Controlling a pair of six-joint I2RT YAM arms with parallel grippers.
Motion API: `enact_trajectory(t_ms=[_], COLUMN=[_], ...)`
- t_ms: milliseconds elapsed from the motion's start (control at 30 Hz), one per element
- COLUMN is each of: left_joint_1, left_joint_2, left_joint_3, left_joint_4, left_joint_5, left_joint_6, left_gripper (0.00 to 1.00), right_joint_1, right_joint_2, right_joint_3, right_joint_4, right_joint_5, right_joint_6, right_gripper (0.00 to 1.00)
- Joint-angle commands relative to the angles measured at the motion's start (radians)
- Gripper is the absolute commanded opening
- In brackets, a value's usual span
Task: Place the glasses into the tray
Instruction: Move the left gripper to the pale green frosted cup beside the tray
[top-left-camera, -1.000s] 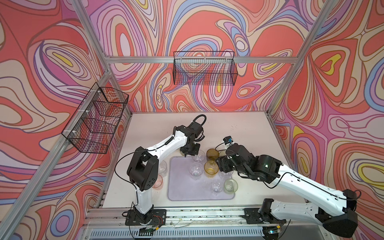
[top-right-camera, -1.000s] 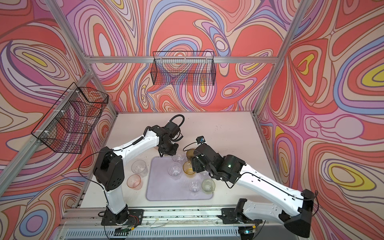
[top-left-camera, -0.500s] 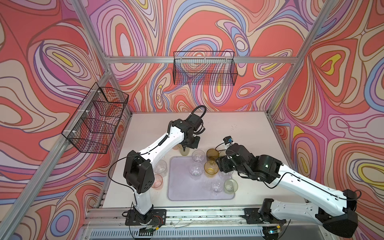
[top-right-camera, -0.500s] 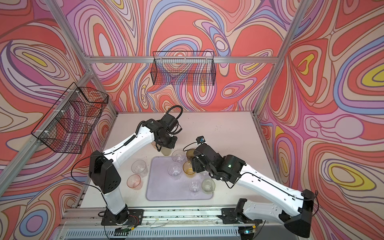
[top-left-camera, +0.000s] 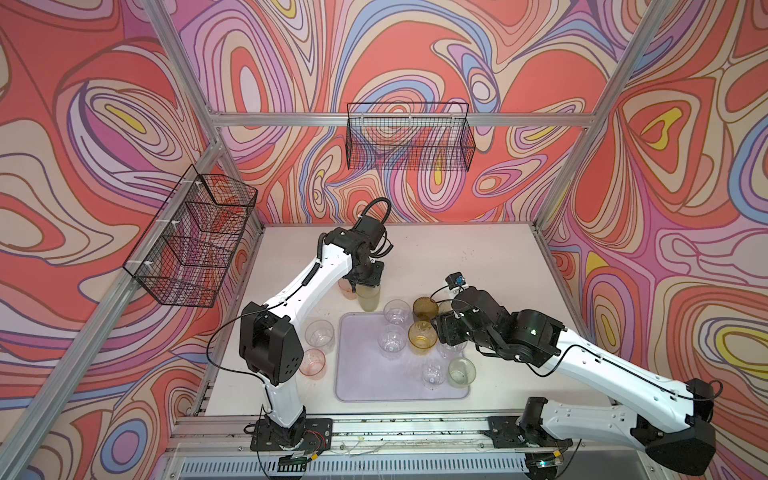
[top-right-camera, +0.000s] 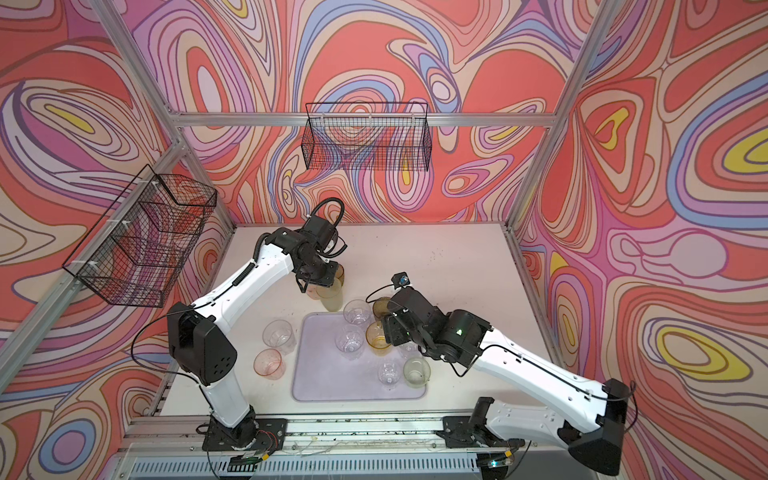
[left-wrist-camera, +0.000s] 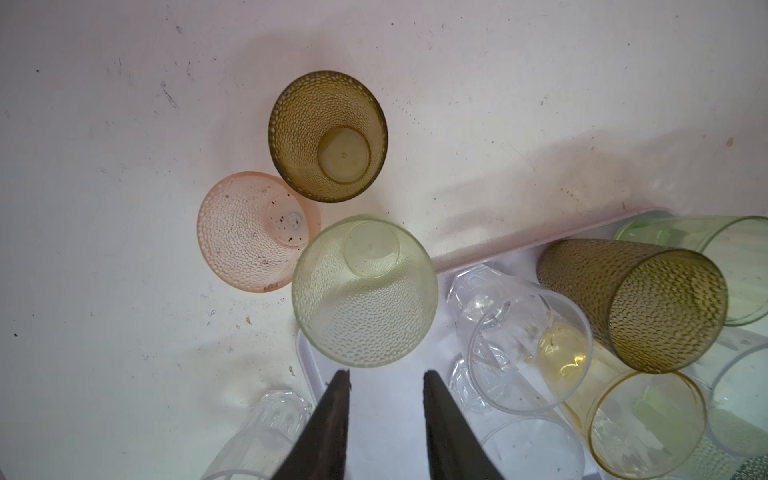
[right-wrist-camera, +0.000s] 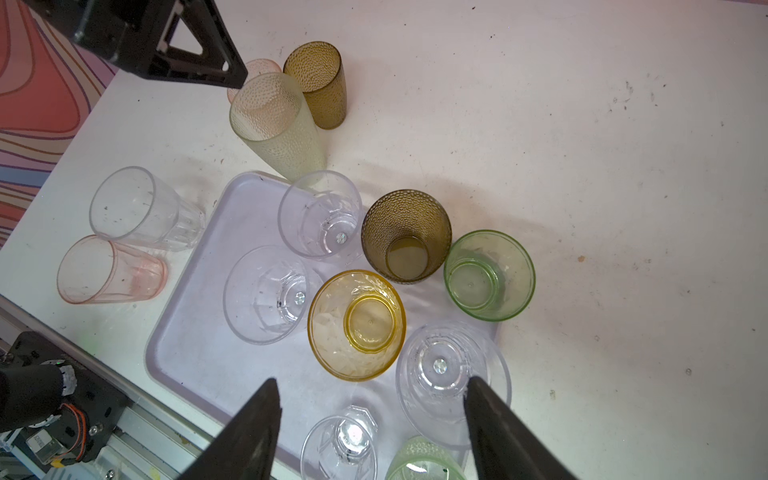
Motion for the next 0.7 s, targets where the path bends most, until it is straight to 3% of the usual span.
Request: enact_trajectory(t_ms=[0, 333, 667], left_joint_1=[0.02, 0.101, 0.113], left_joint_2=[-0.013, 0.031, 0.068], left_joint_3=[0.024, 0.006, -0.025], left_joint_4=[-0.046, -0.026, 0.02], left_joint_5=[0.004, 0.027, 0.05], left_joint_6=[0.012, 0.002, -0.004], left_gripper=[0.35, 0.36, 0.36], right_joint_1=[-0.004, -0.004, -0.003], right_joint_2=[0.006, 0.041, 0.051], right_joint_3=[0.019, 0.045, 0.051], right_joint_4=[-0.007, -0.011, -0.013], right_joint_5=[-0.01, -0.019, -0.024], right_joint_6=[-0.012, -0.023, -0.027], right_gripper=[0.73, 0.73, 0.73])
